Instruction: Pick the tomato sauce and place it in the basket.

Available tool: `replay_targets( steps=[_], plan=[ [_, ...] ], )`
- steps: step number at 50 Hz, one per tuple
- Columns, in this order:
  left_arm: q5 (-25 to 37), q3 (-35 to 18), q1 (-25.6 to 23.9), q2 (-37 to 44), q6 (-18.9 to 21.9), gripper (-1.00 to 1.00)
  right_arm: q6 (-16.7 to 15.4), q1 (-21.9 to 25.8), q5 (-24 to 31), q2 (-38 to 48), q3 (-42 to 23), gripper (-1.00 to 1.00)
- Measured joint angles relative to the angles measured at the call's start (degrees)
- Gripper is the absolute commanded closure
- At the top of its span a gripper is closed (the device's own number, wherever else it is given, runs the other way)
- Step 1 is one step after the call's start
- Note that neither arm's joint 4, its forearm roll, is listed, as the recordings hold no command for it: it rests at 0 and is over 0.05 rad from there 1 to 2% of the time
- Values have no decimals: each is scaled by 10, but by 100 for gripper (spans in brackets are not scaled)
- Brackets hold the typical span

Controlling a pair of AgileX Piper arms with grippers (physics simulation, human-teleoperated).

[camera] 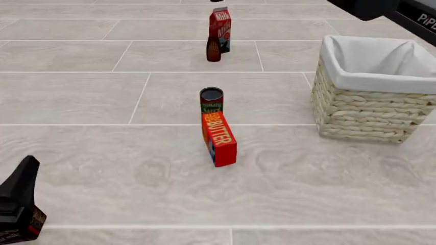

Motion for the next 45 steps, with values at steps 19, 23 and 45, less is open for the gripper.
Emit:
replay_targets(
  steps=[19,23,45],
  plan=[
    [0,0,0,0,0,-100,6,3,-2,47,9,-100],
    [0,0,0,0,0,-100,6,3,-7,50,17,-100],
    [0,0,0,0,0,-100,7,1,-31,58,62,-100]
  ],
)
